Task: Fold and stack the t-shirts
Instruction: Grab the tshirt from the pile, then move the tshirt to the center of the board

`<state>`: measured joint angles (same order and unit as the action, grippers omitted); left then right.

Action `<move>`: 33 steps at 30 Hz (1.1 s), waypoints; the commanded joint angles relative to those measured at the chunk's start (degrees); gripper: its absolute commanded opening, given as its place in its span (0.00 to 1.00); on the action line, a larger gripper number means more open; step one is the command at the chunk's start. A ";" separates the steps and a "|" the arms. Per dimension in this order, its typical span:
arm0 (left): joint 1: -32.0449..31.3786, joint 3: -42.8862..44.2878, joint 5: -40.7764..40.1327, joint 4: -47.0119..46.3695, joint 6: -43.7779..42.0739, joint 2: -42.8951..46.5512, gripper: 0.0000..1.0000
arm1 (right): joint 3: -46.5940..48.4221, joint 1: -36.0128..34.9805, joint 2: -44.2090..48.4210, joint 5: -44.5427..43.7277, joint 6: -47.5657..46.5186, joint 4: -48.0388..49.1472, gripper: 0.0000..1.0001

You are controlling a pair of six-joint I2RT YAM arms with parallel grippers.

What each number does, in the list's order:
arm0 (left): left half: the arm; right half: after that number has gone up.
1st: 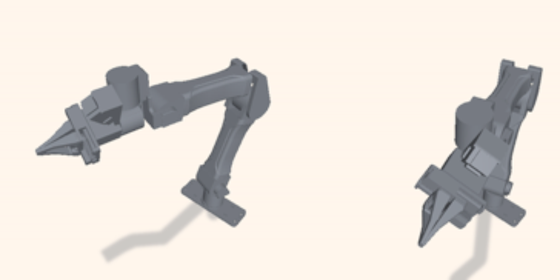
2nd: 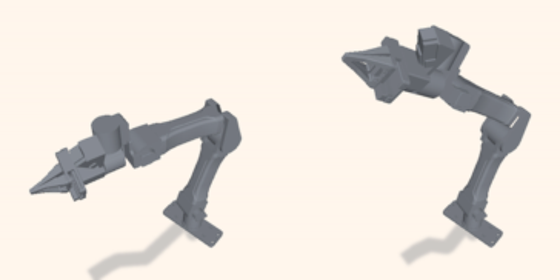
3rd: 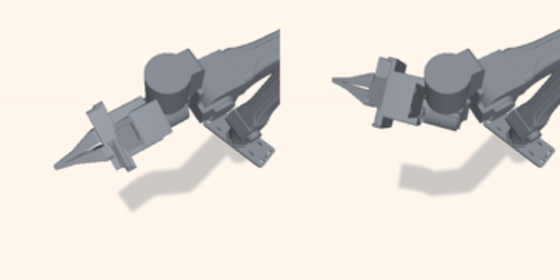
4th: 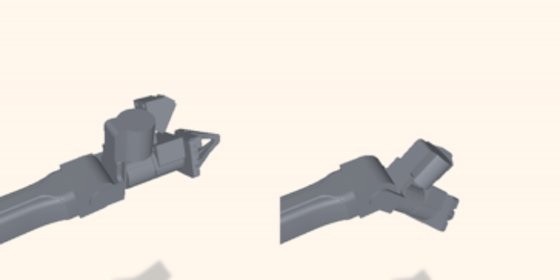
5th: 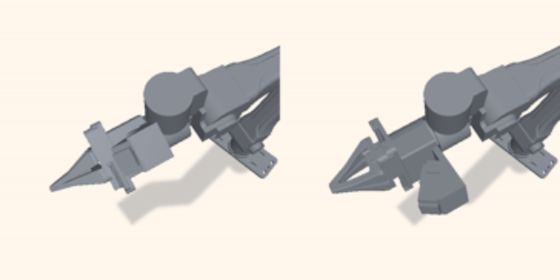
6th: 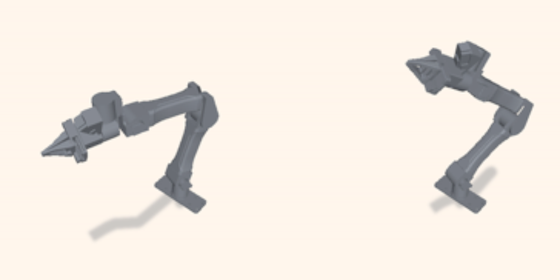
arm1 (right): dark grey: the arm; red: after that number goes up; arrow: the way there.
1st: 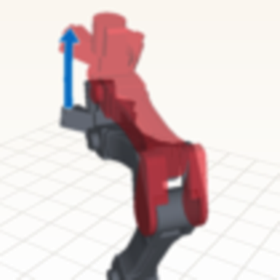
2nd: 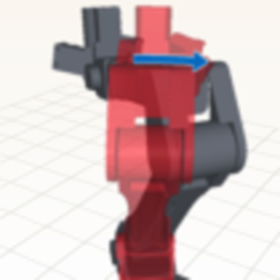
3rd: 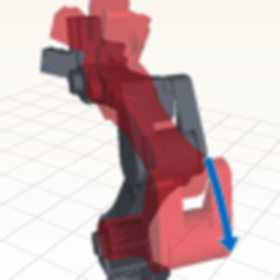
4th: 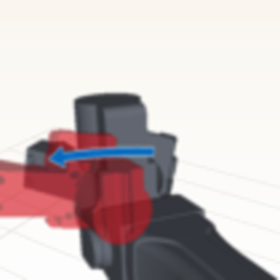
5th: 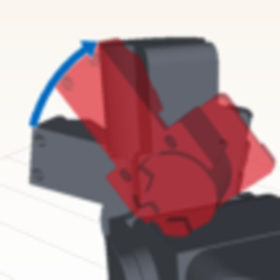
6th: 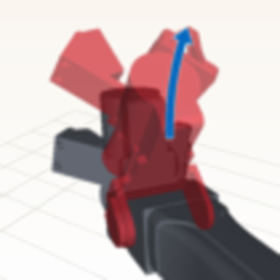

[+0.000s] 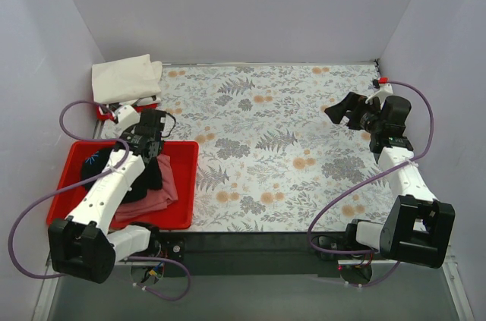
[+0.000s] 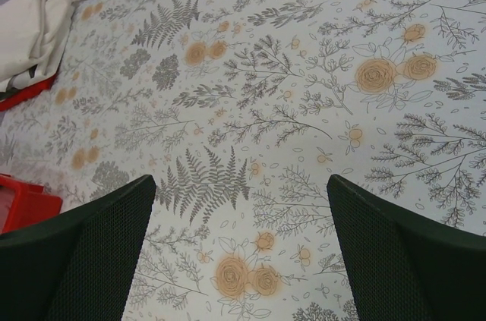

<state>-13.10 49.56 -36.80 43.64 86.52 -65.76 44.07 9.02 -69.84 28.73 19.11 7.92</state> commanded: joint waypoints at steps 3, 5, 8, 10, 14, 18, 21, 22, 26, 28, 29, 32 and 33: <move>-6.22 23.85 4.26 -3.63 -9.51 3.36 0.00 | 0.40 0.30 -0.91 3.17 -0.04 2.53 0.84; -9.03 29.43 9.52 -5.83 -12.85 0.39 0.00 | 0.40 0.30 -0.73 3.44 0.05 2.45 0.83; -12.64 39.89 24.37 -10.66 -16.82 -5.59 0.00 | 0.22 0.21 0.67 3.52 0.22 2.45 0.82; -16.75 45.50 31.60 -14.53 -18.31 -10.59 0.00 | 0.05 0.30 2.34 3.26 0.22 2.27 0.82; -24.48 52.72 35.03 -21.20 -22.35 -19.55 0.00 | 0.48 0.21 6.29 1.95 -0.65 -0.27 0.82; -28.11 58.10 36.71 -23.07 -23.77 -28.80 0.00 | 1.10 0.30 9.72 -2.27 -2.93 -5.45 0.82; -29.08 53.73 36.72 -25.00 -23.24 -32.41 0.00 | 0.66 0.30 12.79 -7.52 -4.08 -7.83 0.82; -29.35 51.10 32.62 -26.14 -22.72 -32.94 0.00 | 0.66 0.30 13.50 -9.03 -4.52 -9.49 0.83; -29.96 37.38 30.02 -32.12 -21.22 -35.84 0.00 | 2.24 0.30 16.93 -15.28 -6.37 -14.16 0.83; -30.93 36.31 30.65 -32.39 -21.39 -38.21 0.32 | 2.51 0.21 17.11 -15.02 -6.37 -14.43 0.83; -31.45 36.13 30.56 -32.39 -21.74 -38.83 0.42 | 2.59 0.30 17.11 -14.50 -6.37 -14.51 0.83; -33.91 36.48 28.89 -33.00 -23.50 -38.14 0.76 | 2.16 0.21 16.67 -14.32 -6.28 -14.78 0.83; -34.44 36.57 28.45 -33.18 -23.76 -36.39 0.78 | 1.98 0.13 16.32 -14.14 -6.37 -14.87 0.83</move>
<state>-44.69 84.99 -6.28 14.81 64.86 -107.59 44.23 8.99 -53.32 15.84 13.96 -6.07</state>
